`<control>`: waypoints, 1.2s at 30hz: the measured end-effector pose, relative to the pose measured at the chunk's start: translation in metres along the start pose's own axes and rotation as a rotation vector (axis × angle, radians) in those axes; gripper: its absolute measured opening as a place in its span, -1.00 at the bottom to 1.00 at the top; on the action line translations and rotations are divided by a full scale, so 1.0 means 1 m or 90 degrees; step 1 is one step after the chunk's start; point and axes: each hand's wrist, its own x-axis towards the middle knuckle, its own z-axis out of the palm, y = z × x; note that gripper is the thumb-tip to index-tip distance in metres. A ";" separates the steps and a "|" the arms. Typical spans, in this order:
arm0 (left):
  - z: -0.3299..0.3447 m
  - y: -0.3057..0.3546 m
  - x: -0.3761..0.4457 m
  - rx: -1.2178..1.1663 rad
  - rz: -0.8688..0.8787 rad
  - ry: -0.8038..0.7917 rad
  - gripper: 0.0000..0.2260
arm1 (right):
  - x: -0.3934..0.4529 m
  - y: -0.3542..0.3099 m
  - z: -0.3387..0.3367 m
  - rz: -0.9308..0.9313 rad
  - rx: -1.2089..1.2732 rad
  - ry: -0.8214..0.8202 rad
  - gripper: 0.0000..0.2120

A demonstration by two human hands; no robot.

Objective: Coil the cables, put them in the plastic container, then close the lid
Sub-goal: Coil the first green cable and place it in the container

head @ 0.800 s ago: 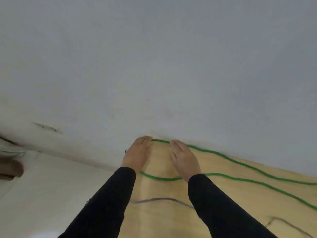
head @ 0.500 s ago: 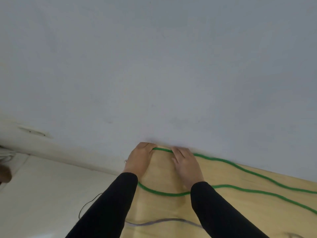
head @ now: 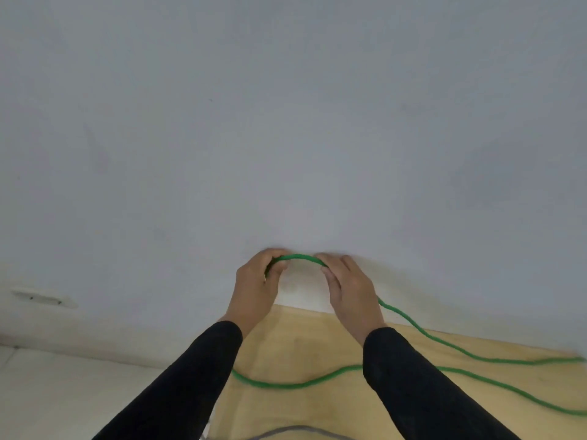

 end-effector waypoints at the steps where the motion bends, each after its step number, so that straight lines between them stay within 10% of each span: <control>1: 0.003 0.016 -0.002 -0.034 -0.002 0.003 -0.88 | 0.007 -0.004 -0.014 -0.008 0.008 0.023 -0.66; 13: 0.059 0.219 -0.033 -0.732 -0.060 -0.054 -0.75 | -0.019 0.020 -0.180 -0.027 0.070 0.179 -0.67; 18: 0.108 0.273 -0.069 -0.905 -0.091 -0.225 -0.76 | -0.057 0.049 -0.219 0.015 0.091 0.147 -0.62; 30: 0.159 0.328 -0.058 -0.644 0.026 0.053 -0.71 | -0.113 0.045 -0.287 -0.119 -0.033 -0.037 -0.57; 36: 0.176 0.305 -0.079 -0.214 0.126 -0.102 -0.67 | -0.091 0.019 -0.336 -0.249 -0.090 0.045 -0.64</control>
